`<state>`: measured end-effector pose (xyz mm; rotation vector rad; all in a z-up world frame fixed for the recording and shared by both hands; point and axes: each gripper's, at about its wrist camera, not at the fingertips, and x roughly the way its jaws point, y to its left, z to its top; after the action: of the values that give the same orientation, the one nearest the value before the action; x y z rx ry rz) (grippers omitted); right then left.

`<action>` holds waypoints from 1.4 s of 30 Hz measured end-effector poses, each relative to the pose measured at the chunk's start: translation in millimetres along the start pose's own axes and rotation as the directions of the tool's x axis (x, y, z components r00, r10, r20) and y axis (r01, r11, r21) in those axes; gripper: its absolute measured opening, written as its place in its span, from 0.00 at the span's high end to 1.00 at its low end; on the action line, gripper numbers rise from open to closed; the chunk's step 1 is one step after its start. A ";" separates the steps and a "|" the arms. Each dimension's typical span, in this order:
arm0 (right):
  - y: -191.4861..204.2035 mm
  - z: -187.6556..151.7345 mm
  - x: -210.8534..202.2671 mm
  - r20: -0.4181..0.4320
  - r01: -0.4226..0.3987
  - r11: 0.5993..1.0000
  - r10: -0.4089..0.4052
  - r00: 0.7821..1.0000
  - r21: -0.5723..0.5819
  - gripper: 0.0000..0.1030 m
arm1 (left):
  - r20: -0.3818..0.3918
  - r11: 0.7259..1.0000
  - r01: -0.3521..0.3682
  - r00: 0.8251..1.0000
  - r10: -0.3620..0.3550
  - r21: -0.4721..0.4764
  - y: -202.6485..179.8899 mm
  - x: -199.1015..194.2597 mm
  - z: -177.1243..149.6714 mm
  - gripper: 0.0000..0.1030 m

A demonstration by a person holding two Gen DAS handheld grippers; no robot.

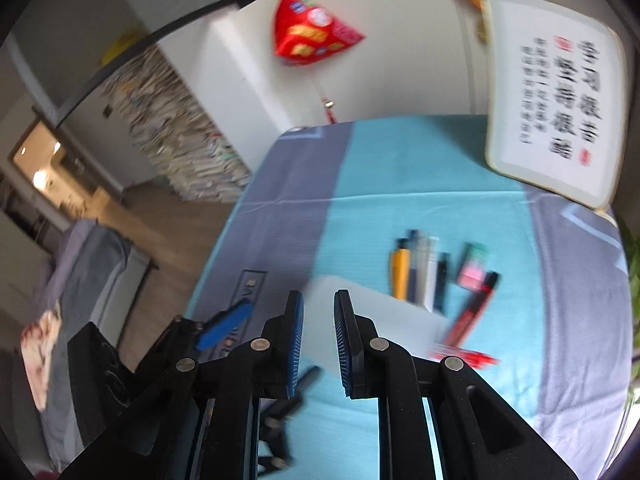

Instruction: Organize stationery

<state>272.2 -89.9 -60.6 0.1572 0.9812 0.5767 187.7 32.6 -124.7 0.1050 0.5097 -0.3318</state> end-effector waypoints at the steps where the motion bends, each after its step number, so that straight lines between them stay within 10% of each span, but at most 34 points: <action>1: 2.6 -0.2 3.7 -0.013 -0.005 1.000 0.005 1.000 0.002 0.84 | 0.000 1.000 0.001 1.000 -0.001 -0.007 1.3 -0.3 -0.1 0.28; 8: -63.9 -24.5 -45.2 0.053 0.070 0.983 -0.080 0.995 0.168 0.84 | -0.027 0.992 0.041 0.999 -0.038 0.119 -24.6 -4.4 4.5 0.27; 12: -107.0 -36.2 -21.3 -0.042 -0.114 0.929 0.138 0.990 0.352 0.83 | -0.006 0.964 0.018 1.000 -0.017 0.264 -57.8 -5.2 13.1 0.26; 18: -119.1 -51.9 -13.7 -0.032 -0.141 0.901 0.169 0.985 0.411 0.71 | 0.018 0.966 -0.028 1.000 0.025 0.256 -47.6 -13.1 22.9 0.24; 21: -143.3 -73.5 -16.2 0.005 -0.196 0.817 0.230 0.973 0.542 0.48 | 0.038 0.960 -0.027 0.999 0.018 0.279 -37.4 -13.6 42.1 0.20; 24: -156.2 -83.8 -9.2 0.042 -0.278 0.743 0.320 0.946 0.609 0.48 | 0.026 0.952 -0.017 1.000 0.009 0.307 -29.2 -4.6 62.2 0.11; 28: -137.5 -45.6 -5.0 0.017 -0.295 0.831 0.327 0.945 0.472 0.42 | -0.077 0.936 0.058 0.996 -0.033 0.347 -19.8 8.4 63.2 0.11; 34: -127.7 -14.1 42.4 -0.104 -0.338 0.774 0.457 0.883 0.535 0.42 | -0.157 0.901 0.126 0.985 -0.066 0.414 -32.2 22.5 42.0 0.11; 36: -116.3 -7.3 52.9 -0.147 -0.334 0.795 0.461 0.875 0.506 0.71 | -0.187 0.881 0.144 0.980 -0.064 0.451 -41.2 29.5 33.9 0.11; 42: -49.9 17.6 38.0 -0.232 -0.145 0.976 0.181 0.956 0.162 0.90 | -0.184 0.854 0.106 0.983 -0.012 0.509 -57.7 35.9 10.4 0.24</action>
<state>322.0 -109.5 -97.8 0.3028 1.2593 0.6887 202.5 -33.8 -134.3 0.6515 0.5884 -0.5200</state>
